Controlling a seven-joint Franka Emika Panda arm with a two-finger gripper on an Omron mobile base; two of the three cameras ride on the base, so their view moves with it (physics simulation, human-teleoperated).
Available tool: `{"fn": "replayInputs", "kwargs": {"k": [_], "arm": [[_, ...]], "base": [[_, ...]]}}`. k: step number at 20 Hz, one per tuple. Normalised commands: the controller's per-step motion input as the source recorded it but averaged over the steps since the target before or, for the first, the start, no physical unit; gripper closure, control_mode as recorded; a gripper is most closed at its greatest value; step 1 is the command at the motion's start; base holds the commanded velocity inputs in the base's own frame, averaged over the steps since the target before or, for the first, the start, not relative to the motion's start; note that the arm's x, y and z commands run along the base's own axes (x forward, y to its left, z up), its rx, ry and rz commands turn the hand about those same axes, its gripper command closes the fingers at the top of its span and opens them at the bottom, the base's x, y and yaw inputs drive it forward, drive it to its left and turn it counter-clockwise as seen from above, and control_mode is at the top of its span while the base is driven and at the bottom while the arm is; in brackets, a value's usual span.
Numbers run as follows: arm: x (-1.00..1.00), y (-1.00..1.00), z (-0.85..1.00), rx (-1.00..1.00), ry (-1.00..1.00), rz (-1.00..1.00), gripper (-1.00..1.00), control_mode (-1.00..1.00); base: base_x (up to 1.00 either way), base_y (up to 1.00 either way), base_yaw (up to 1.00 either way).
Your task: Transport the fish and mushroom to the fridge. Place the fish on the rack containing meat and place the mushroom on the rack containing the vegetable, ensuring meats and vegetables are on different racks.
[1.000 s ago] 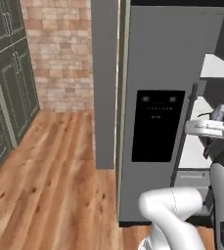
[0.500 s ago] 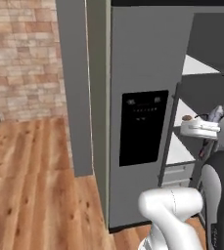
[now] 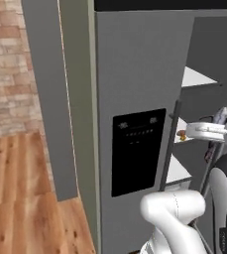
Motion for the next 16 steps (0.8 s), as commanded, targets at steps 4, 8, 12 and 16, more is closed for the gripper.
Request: {"fn": "replayInputs", "kwargs": {"k": [4, 8, 12, 16], "arm": [[0.0, 0.0, 0.0, 0.0, 0.0, 0.0, 1.0, 1.0], [0.0, 0.0, 0.0, 0.0, 0.0, 0.0, 1.0, 1.0], [0.0, 0.0, 0.0, 0.0, 0.0, 0.0, 1.0, 1.0], [0.0, 0.0, 0.0, 0.0, 0.0, 0.0, 1.0, 1.0]], "base": [[0.78, 0.0, -0.26], [0.17, -0.31, -0.24], [0.0, -0.38, -0.21], [0.0, -0.32, -0.19]]}}
